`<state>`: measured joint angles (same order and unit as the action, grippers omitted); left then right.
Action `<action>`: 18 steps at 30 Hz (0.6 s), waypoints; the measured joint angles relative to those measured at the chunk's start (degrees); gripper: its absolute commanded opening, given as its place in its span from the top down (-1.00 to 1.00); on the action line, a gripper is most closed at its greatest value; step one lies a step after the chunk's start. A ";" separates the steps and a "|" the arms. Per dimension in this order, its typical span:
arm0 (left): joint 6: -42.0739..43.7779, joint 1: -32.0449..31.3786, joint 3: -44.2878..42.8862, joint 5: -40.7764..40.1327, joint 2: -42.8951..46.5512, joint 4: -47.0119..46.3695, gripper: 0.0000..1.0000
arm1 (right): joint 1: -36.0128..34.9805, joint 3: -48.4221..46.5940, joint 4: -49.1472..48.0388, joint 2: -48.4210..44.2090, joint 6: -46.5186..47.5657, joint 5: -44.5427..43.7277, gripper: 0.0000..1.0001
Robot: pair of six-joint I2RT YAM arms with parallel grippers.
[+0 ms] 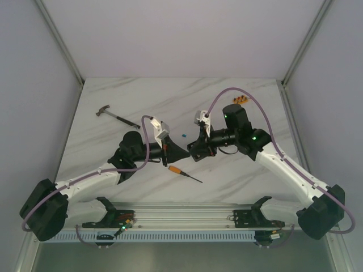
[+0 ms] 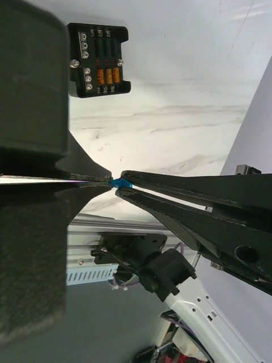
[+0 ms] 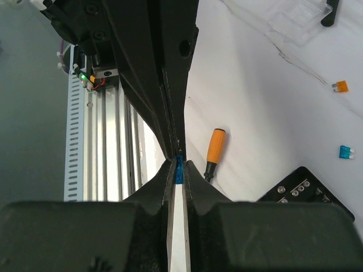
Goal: Snap on the fuse box
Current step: Pick up the fuse from the center of the board.
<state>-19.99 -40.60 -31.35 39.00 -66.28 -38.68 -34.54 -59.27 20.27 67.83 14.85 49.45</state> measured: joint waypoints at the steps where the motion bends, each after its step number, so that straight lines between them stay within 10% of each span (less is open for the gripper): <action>1: -0.17 0.00 0.00 -0.02 -0.20 -0.22 0.86 | 0.02 0.00 0.02 0.00 0.09 -0.02 1.00; 6: -1.40 0.11 0.00 -1.84 -1.57 -1.20 0.14 | 0.07 0.00 0.00 0.00 -0.07 -3.21 1.00; 18: -10.40 2.78 1.46 -20.81 -6.69 0.81 -0.40 | -1.33 0.11 -3.04 6.16 -10.08 -32.57 1.00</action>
<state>-30.39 -37.82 -29.89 18.20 -72.97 -37.87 -35.88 -59.16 17.23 74.00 4.78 16.88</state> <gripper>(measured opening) 0.685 0.130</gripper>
